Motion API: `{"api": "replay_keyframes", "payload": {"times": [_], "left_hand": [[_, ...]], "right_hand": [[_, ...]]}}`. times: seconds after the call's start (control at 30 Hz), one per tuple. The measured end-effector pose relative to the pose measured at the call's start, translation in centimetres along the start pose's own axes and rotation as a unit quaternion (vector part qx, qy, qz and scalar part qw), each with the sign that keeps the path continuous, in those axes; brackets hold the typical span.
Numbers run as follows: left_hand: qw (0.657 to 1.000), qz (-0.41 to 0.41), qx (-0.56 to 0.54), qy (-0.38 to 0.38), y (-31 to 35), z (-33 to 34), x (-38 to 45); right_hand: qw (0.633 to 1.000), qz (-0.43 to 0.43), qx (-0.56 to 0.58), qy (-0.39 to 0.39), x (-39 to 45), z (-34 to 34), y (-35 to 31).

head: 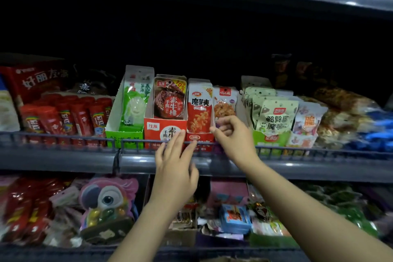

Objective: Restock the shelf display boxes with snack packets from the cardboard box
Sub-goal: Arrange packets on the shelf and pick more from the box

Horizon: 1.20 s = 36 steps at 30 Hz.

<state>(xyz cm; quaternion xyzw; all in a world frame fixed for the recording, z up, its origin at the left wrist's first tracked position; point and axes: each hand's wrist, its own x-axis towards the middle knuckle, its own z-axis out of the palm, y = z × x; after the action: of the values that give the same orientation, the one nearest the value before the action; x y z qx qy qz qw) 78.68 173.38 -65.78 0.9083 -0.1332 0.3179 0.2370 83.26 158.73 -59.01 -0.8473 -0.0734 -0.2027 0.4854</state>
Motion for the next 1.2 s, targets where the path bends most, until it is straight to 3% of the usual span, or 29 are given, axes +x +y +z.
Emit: {"api": "replay_keyframes", "payload": {"times": [0.1, 0.33, 0.5, 0.7, 1.03, 1.2], "left_hand": [[1.0, -0.026, -0.017, 0.005, 0.7, 0.6, -2.3], [0.976, -0.14, -0.124, -0.111, 1.4, 4.3, -8.6], [0.93, -0.241, -0.155, -0.231, 0.5, 8.8, -14.0], [0.846, -0.347, -0.15, -0.375, -1.5, 13.8, -21.7], [0.785, -0.439, -0.11, -0.424, -4.0, 18.5, -30.4], [0.756, -0.472, -0.098, -0.444, -6.0, 21.0, -34.3]], "right_hand": [[1.0, 0.012, 0.016, -0.009, -3.4, -0.2, 1.8], [0.994, 0.101, 0.037, -0.032, -12.0, 1.3, 9.6], [0.979, 0.192, 0.023, -0.068, -17.9, 3.8, 15.5], [0.952, 0.285, 0.019, -0.112, -24.1, 6.6, 21.8], [0.867, 0.452, -0.001, -0.212, -32.3, 10.8, 29.1], [0.827, 0.479, -0.01, -0.294, -34.5, 11.8, 30.8]]}}
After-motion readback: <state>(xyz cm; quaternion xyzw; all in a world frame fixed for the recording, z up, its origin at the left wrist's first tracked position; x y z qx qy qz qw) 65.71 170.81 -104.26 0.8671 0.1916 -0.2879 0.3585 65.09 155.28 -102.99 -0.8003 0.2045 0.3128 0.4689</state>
